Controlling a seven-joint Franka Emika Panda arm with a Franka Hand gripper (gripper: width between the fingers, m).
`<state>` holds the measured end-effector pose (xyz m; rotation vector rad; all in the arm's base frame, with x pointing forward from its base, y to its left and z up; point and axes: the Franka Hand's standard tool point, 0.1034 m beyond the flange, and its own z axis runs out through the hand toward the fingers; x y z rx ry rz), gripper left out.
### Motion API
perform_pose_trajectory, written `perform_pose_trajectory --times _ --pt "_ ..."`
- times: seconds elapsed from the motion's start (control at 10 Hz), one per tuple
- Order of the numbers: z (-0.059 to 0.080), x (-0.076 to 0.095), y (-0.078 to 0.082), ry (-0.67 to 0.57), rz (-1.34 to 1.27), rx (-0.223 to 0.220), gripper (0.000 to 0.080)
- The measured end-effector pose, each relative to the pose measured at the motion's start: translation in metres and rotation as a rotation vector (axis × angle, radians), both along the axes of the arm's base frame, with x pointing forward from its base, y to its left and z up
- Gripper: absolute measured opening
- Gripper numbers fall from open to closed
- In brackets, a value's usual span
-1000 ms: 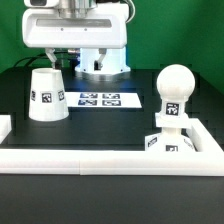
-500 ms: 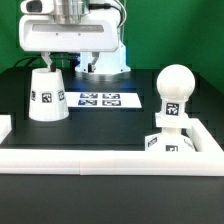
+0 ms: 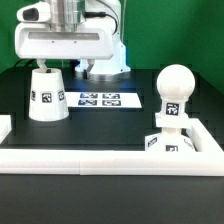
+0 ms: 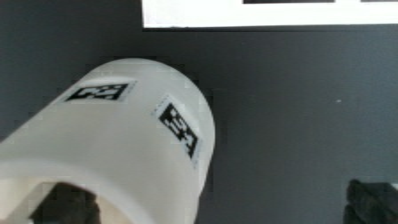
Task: Assemble lamp
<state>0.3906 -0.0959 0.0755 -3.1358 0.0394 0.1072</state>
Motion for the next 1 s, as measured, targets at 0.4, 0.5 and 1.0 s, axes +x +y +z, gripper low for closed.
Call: perform_pose_trajectory --times 0.4,0.5,1.0 --pt "-0.0019 -0.0012 0.0003 0.005 0.001 0.0 0.0567" --pt "-0.002 -0.0013 0.0003 0.005 0.001 0.0 0.0425" --pt "-0.0017 -0.0006 0.0006 0.004 0.002 -0.001 0.0044"
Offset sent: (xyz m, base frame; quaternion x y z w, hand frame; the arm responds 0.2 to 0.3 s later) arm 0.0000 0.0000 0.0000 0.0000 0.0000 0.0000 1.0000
